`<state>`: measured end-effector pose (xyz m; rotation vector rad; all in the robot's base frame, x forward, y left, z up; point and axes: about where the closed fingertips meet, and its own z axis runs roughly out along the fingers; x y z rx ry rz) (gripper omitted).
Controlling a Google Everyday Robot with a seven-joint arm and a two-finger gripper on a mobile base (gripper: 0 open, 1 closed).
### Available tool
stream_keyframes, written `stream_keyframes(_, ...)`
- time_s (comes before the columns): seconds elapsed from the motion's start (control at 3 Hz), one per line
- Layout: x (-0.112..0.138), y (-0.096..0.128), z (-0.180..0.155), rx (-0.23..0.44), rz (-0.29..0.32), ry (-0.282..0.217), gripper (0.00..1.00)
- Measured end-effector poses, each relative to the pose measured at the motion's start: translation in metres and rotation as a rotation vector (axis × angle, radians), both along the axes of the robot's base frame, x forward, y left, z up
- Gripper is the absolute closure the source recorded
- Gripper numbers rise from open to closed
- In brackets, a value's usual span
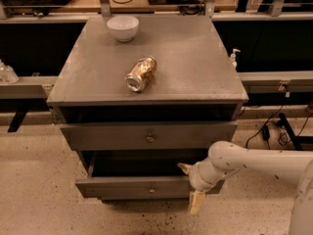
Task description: Open middle drawer
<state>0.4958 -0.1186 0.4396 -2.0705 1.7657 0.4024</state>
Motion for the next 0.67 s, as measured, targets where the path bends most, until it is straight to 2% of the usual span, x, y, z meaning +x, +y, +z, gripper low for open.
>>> stream_keyframes(0.33,-0.016,-0.003,-0.017,-0.012,0.0,0.066,0.24)
stream_keyframes(0.67,-0.043,-0.007,-0.022,-0.031,0.024,0.137,0.47)
